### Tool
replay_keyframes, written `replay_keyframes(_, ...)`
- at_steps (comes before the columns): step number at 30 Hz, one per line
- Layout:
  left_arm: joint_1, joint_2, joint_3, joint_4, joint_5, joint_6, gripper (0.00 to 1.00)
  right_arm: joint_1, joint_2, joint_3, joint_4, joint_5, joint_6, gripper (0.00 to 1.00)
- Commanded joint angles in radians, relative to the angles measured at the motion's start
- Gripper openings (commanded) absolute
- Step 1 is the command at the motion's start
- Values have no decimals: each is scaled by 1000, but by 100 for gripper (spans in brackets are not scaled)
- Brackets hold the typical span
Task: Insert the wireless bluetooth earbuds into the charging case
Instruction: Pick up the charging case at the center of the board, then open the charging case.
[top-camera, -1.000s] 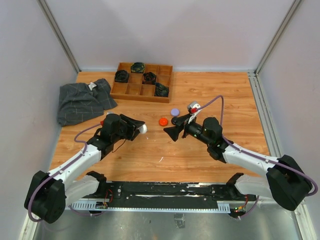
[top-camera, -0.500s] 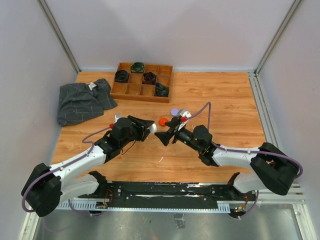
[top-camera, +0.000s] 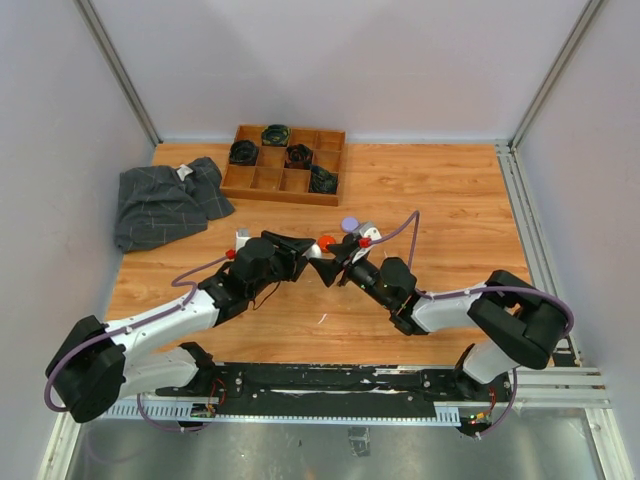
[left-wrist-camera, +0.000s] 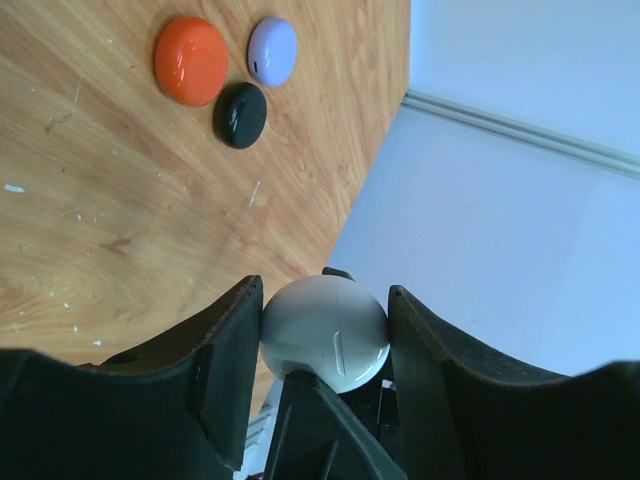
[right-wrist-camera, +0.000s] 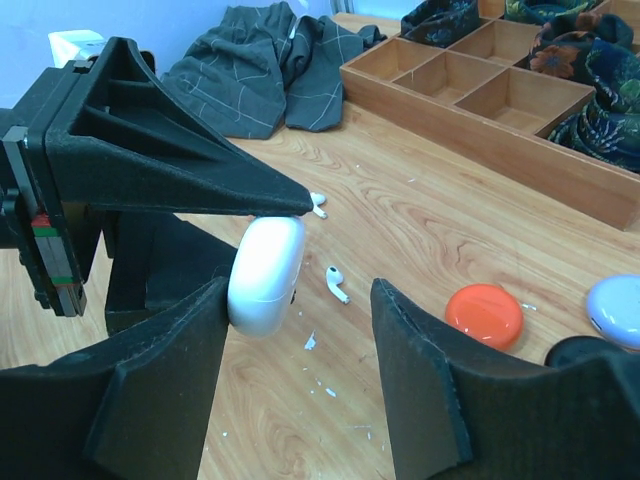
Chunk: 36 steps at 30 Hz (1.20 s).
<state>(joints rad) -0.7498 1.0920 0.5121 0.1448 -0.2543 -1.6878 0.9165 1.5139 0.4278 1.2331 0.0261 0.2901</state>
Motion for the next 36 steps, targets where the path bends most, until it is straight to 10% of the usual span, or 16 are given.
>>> replay_keyframes(1,-19,10,27,45,-45,-19,41,15,27,-15,120,46,9,56)
replay_keyframes(20,-25,-59,28,42,-106,215,86,-29,-31,-49,121,-65,-19,7)
replay_keyframes(36,-25,-229,46,174,26,1086,98,-290,-220,-47,9,-528,128,2)
